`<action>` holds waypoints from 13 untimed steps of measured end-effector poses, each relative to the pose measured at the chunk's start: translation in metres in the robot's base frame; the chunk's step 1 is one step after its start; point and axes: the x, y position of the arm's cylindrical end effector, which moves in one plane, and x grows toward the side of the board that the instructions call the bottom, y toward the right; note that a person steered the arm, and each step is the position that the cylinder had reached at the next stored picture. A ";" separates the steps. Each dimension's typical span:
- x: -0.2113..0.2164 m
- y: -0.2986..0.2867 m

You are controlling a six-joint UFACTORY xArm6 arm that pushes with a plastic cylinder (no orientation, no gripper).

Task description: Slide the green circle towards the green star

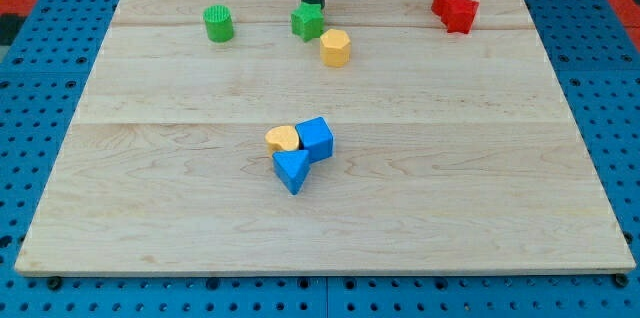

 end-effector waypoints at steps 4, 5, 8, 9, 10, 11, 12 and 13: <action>0.003 -0.042; 0.003 -0.065; 0.020 -0.110; 0.020 -0.143; 0.022 -0.160; 0.048 -0.148; 0.079 -0.143; 0.080 -0.147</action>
